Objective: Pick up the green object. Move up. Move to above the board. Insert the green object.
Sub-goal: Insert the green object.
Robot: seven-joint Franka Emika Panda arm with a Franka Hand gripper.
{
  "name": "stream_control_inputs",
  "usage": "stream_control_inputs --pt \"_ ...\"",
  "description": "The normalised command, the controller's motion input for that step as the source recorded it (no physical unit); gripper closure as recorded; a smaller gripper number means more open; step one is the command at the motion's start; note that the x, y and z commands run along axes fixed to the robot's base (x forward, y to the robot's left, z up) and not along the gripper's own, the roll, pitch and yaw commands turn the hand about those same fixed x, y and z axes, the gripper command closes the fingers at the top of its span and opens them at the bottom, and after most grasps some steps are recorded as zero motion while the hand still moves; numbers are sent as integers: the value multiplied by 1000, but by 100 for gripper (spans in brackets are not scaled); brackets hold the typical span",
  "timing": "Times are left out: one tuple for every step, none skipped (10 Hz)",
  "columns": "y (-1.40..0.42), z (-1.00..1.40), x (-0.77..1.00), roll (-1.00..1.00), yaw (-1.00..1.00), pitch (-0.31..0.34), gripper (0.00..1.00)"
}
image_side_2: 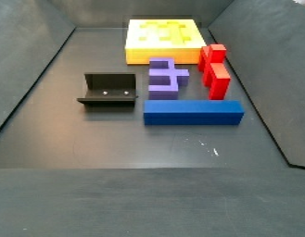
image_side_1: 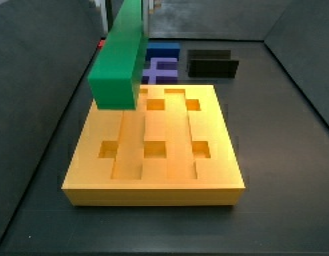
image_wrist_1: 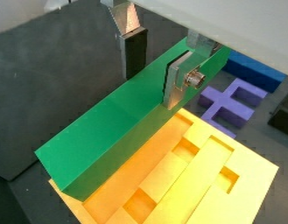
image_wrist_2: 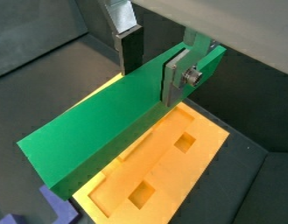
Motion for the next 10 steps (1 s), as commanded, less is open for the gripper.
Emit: stream_control_inputs --pt "0 -880 174 -37 337 63 100" --pt "0 -766 169 0 300 81 100" --pt "0 -591 83 6 186 57 100" --pt "0 -346 0 0 0 0 100" --pt "0 -69 3 -24 0 0 100" --pt "0 -60 0 -10 0 0 100" --pt "0 -337 0 -90 0 -10 100" --pt "0 -566 0 -170 0 0 100" --pt "0 -597 0 -174 0 0 100" --pt "-3 -503 0 -89 0 0 100"
